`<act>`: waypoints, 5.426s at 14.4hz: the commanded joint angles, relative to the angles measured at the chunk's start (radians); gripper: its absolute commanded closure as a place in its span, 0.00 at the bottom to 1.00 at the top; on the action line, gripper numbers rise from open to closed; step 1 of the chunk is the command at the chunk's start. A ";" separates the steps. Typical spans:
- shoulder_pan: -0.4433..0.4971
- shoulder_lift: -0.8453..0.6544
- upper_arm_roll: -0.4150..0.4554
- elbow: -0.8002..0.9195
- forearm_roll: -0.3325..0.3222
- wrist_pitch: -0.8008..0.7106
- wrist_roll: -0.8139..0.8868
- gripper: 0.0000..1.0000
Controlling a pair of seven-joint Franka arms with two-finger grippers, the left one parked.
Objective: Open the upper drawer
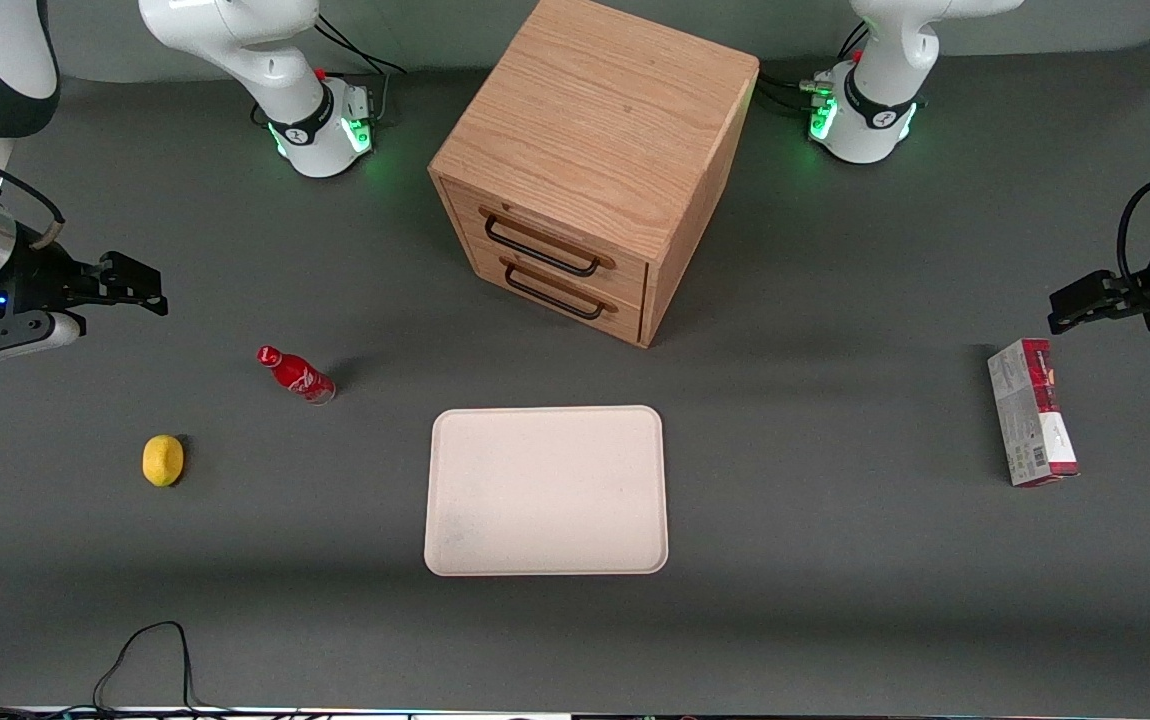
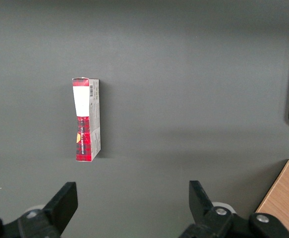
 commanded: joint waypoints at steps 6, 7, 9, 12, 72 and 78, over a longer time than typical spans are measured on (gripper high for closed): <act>0.012 0.013 -0.006 0.032 -0.011 -0.037 0.004 0.00; 0.012 0.015 -0.006 0.034 -0.008 -0.037 0.004 0.00; 0.012 0.015 -0.006 0.032 -0.007 -0.037 0.004 0.00; 0.016 0.020 -0.002 0.046 -0.007 -0.044 0.001 0.00; 0.561 0.411 0.058 0.103 0.362 0.113 -0.451 0.00; 0.560 0.415 0.055 0.097 0.362 0.153 -0.469 0.00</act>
